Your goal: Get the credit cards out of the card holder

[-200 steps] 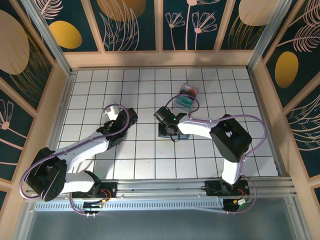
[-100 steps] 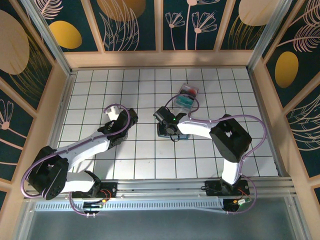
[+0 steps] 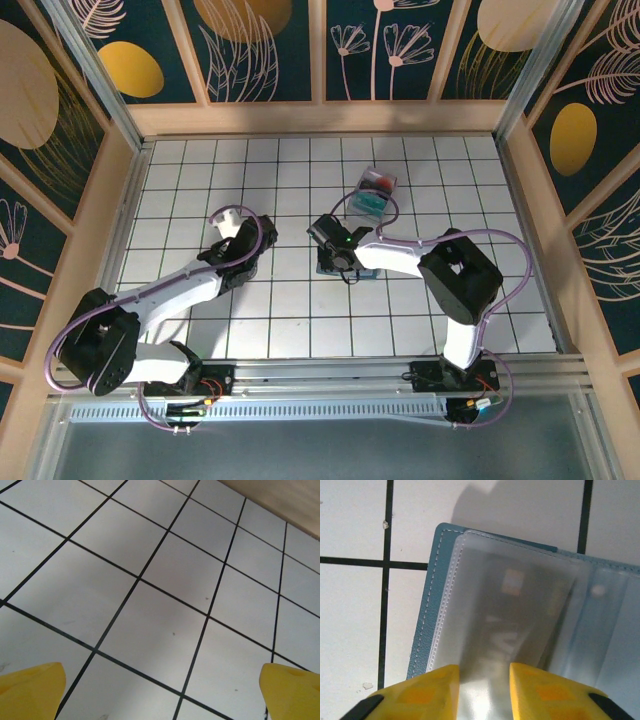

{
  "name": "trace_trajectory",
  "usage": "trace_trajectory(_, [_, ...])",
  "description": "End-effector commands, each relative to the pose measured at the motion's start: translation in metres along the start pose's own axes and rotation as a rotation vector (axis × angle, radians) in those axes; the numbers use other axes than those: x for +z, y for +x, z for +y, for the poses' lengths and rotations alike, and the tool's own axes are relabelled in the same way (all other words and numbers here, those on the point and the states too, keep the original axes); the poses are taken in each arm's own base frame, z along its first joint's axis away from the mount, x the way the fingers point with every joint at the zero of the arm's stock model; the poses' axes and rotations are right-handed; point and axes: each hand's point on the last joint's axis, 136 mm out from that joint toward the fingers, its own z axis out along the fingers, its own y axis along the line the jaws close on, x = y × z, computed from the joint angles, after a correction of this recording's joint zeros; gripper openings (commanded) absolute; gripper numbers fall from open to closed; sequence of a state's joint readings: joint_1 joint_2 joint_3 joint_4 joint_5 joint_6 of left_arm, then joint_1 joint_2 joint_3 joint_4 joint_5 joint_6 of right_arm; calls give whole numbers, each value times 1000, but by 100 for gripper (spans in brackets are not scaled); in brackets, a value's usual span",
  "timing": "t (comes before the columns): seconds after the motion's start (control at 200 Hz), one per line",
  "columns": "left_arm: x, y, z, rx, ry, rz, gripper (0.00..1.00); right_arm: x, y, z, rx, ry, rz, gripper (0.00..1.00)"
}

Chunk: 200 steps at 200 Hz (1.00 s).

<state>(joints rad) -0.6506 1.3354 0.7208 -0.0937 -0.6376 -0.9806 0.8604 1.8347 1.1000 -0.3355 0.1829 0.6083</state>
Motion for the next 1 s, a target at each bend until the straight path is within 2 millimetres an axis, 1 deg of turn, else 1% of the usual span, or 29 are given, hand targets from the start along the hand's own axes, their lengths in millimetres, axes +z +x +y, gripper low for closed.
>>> trace_trajectory(0.0, [-3,-11,-4,12,-10,-24,99,6,17,-8,-12,28,41,27])
trace_trajectory(0.095, [-4,-15,-5,9,-5,-34,99,1,14,-6,-23,25,29,22])
trace_trajectory(0.155, [-5,-15,-5,10,-3,-36,99,-2,10,-5,-27,21,21,22])
trace_trajectory(0.255, [-6,-14,-3,2,0,-32,99,-10,4,-6,-44,45,0,34])
trace_trajectory(0.35, [-7,-14,0,-6,-3,-35,99,-20,-3,-7,-48,66,-26,37])
trace_trajectory(0.49, [-11,-19,1,1,-3,-53,99,-29,-9,5,-49,36,-51,43])
trace_trajectory(0.586, [-11,-21,2,8,-11,-65,99,-26,-9,11,-39,11,-50,49])
trace_trajectory(0.721, [-9,-19,1,11,-10,-59,99,-17,-6,11,-39,18,-40,55])
trace_trajectory(0.996, [-7,-14,2,16,-9,-43,99,3,4,-2,-39,57,-9,56])
